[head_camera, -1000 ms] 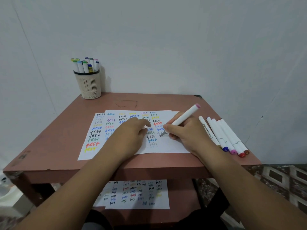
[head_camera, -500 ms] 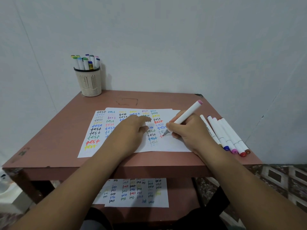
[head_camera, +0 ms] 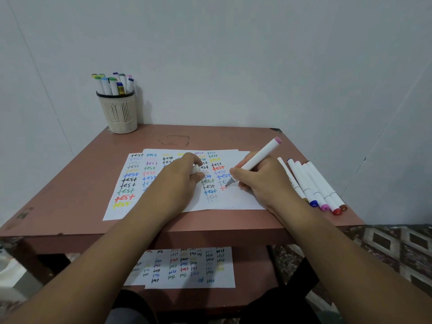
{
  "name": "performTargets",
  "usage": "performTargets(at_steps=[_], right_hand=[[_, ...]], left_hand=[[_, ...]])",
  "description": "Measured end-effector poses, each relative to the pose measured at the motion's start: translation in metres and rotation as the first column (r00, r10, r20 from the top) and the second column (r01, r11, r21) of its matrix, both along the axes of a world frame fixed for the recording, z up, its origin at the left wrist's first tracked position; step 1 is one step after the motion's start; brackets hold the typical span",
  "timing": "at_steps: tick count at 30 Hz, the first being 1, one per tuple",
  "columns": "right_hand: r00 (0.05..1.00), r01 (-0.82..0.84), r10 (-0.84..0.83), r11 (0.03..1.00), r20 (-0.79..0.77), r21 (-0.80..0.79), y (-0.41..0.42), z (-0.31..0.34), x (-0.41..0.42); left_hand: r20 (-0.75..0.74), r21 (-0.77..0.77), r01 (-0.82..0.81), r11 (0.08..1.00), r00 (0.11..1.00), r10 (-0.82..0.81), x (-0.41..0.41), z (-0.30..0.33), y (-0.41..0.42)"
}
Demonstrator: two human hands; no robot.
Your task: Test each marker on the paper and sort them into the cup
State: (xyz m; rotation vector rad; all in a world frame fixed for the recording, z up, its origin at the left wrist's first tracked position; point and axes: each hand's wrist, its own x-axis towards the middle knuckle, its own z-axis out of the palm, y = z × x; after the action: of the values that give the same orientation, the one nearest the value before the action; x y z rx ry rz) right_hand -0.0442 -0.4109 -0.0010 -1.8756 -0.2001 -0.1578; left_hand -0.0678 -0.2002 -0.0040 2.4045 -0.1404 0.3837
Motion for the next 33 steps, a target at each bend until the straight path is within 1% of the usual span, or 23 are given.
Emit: performTargets(at_steps=[2, 5, 9, 16, 23, 27, 33], right_hand=[[1.0, -0.011, 0.011, 1.0, -0.009, 0.012, -0.0001, -0.0002, -0.0009], [0.999, 0.036, -0.036, 0.999, 0.017, -0.003, -0.0008, -0.0006, -0.0004], [0.996, 0.086, -0.087, 0.994, 0.021, 0.067, -0.0009, -0.0011, 0.0018], [0.997, 0.073, -0.073, 0.997, 0.032, -0.022, -0.0001, -0.0004, 0.0001], [0.996, 0.09, -0.09, 0.996, 0.013, -0.011, -0.0001, 0.0, -0.0005], [0.988, 0.154, -0.155, 0.987, 0.021, 0.034, -0.0017, -0.0001, 0.0008], [0.986, 0.167, -0.167, 0.986, 0.025, -0.001, -0.0004, 0.0005, 0.002]], left_hand=[[0.006, -0.003, 0.005, 1.0, 1.0, -0.005, 0.0004, -0.0008, 0.0002], [0.008, -0.002, 0.009, 1.0, 1.0, -0.009, -0.0002, -0.0007, 0.0007], [0.005, -0.009, 0.011, 1.0, 1.0, -0.011, -0.0005, 0.0001, 0.0009], [-0.007, -0.039, 0.004, 0.999, 1.0, -0.004, -0.0008, 0.0007, 0.0012], [-0.008, -0.039, -0.001, 0.999, 1.0, 0.001, -0.0003, 0.0002, 0.0008], [-0.007, -0.039, 0.004, 0.999, 1.0, -0.004, -0.0003, 0.0008, 0.0008], [0.013, -0.026, 0.007, 1.0, 1.0, -0.006, 0.0012, -0.0013, 0.0029]])
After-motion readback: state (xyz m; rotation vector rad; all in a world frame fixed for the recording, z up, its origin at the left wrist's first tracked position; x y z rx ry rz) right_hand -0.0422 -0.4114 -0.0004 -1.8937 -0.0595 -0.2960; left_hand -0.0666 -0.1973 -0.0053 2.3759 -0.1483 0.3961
